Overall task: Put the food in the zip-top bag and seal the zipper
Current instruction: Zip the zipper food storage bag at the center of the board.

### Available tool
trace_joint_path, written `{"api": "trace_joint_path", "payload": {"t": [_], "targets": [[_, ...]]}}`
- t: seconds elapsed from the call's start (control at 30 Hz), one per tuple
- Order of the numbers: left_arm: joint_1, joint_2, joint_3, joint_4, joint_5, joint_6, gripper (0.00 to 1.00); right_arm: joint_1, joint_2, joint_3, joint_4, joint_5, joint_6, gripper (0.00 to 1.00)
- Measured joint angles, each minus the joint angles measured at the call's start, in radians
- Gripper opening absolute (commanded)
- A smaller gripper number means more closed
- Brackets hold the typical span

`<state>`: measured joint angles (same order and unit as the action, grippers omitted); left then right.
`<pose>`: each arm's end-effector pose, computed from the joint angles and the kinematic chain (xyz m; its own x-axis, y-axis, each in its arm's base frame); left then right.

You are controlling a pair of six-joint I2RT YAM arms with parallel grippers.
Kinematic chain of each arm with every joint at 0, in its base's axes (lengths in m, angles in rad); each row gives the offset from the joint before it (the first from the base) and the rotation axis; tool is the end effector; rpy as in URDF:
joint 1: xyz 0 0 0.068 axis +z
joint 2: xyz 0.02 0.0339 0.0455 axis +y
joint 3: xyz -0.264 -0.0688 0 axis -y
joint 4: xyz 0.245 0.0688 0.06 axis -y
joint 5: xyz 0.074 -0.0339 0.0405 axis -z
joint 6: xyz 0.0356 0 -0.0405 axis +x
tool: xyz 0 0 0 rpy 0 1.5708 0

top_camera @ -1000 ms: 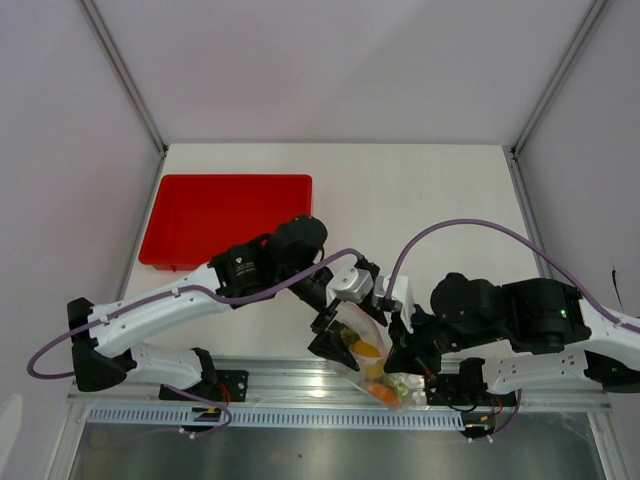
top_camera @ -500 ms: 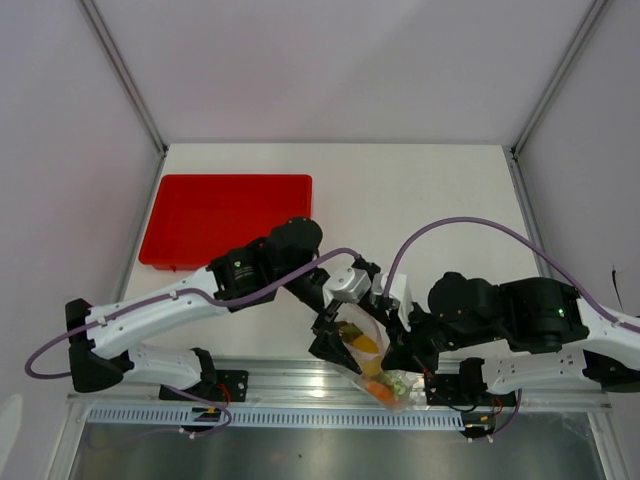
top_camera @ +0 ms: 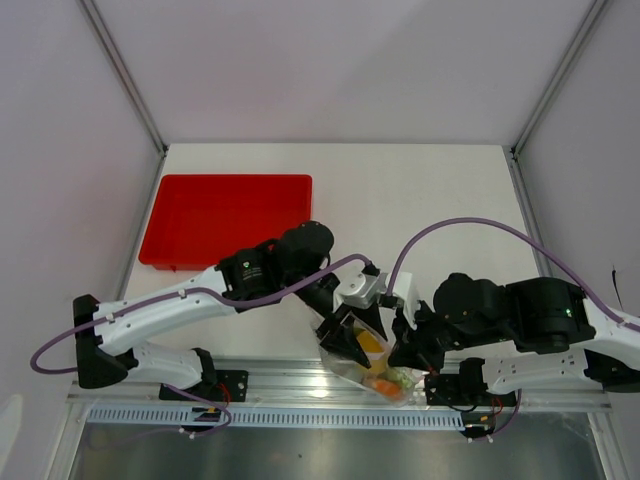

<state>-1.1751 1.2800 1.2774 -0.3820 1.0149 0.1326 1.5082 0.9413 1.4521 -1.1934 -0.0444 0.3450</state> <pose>0.0783 -0.2658 0.3910 -0.0388 0.2740 -0.9609 0.8026 -0.5643 -0.1933 0.0068 0.1338 0.4299 -0.3751 -0.5830 -0.7207 -0.9270 0.2394 0.2888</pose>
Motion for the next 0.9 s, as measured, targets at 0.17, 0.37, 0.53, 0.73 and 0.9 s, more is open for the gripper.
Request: {"api": "trace_joint_path", "payload": {"t": [0.17, 0.37, 0.53, 0.73, 0.9], "targets": [[0.000, -0.007, -0.001, 0.005, -0.040, -0.026, 0.22, 0.000, -0.002, 0.000, 0.001, 0.031, 0.014, 0.00], [0.007, -0.015, -0.007, 0.010, -0.106, -0.057, 0.01, 0.000, -0.006, 0.000, -0.014, 0.143, 0.054, 0.48], [0.029, -0.085, -0.113, 0.051, -0.238, -0.177, 0.01, 0.000, -0.077, -0.011, 0.044, 0.310, 0.098, 0.56], [0.053, -0.198, -0.208, 0.150, -0.350, -0.316, 0.00, -0.002, -0.353, -0.168, 0.188, 0.415, 0.126, 0.56], [0.053, -0.274, -0.308, 0.279, -0.380, -0.392, 0.01, -0.002, -0.472, -0.266, 0.275, 0.425, 0.134, 0.60]]}}
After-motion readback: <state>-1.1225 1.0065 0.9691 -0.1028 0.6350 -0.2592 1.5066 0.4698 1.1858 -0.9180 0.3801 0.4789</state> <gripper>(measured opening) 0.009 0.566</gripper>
